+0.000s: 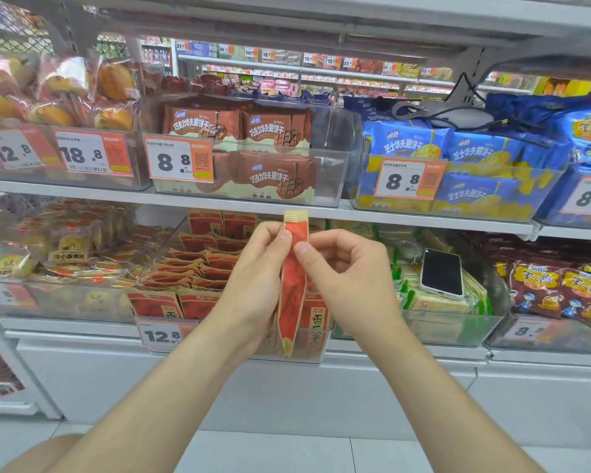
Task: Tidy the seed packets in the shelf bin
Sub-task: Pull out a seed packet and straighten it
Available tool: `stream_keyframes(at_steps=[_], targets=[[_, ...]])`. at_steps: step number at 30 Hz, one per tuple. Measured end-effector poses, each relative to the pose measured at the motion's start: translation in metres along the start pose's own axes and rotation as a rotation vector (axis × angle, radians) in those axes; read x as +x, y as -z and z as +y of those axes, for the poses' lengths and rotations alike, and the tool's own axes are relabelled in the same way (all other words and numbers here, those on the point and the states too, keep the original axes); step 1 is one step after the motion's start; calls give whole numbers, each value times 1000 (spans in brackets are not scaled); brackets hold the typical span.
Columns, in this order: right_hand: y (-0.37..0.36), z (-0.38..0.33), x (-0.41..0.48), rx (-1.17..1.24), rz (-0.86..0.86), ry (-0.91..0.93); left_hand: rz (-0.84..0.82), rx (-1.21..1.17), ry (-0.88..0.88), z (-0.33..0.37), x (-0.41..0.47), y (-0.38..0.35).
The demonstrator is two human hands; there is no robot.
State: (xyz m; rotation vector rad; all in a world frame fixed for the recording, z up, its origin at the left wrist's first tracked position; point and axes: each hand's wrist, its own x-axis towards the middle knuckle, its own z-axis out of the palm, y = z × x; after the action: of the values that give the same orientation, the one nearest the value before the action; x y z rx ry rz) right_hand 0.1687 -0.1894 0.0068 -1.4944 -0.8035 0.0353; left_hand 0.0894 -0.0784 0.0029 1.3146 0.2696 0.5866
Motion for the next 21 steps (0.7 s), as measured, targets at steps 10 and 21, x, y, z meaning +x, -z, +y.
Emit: stream_keyframes(at_steps=[10,21], targets=[[0,1,-3,-88,-352,-287,197,-211,8,6,10,2],[11,4,5,-152,-28,-110,-51,279,-149,3,-5,-3]])
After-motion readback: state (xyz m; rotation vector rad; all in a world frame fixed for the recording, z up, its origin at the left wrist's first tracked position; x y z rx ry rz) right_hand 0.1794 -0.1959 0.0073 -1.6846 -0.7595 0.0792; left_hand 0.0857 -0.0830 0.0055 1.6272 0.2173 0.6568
